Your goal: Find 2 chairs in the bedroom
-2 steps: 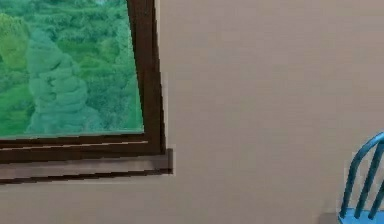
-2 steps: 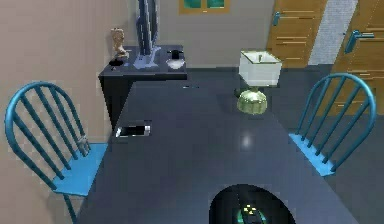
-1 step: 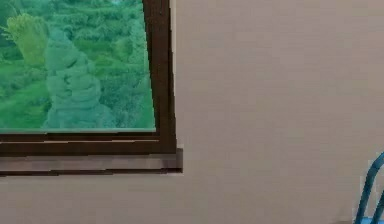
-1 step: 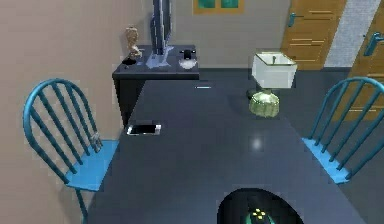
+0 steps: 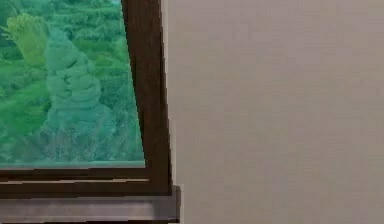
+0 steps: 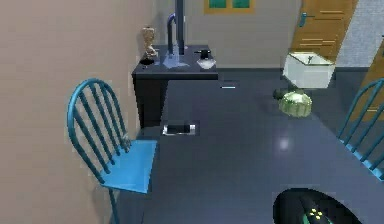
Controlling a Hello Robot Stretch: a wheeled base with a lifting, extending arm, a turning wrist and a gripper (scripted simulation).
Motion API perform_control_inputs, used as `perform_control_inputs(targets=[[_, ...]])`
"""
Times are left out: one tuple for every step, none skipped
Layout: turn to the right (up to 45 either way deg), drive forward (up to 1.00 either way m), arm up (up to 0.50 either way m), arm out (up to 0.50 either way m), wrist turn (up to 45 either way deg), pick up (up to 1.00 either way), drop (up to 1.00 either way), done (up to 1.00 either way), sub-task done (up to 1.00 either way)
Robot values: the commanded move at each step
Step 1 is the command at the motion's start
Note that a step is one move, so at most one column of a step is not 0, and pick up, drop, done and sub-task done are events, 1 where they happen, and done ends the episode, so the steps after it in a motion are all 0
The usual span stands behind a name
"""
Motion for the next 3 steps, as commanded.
perform_control_inputs(targets=[[45.0,0.00,0.00,0.00,0.0,0.00,0.00,0.00,0.00],[30.0,0.00,0.00,0.00,0.0,0.00,0.00,0.00,0.00],[0.0,0.00,0.00,0.00,0.0,0.00,0.00,1.00,0.00]])
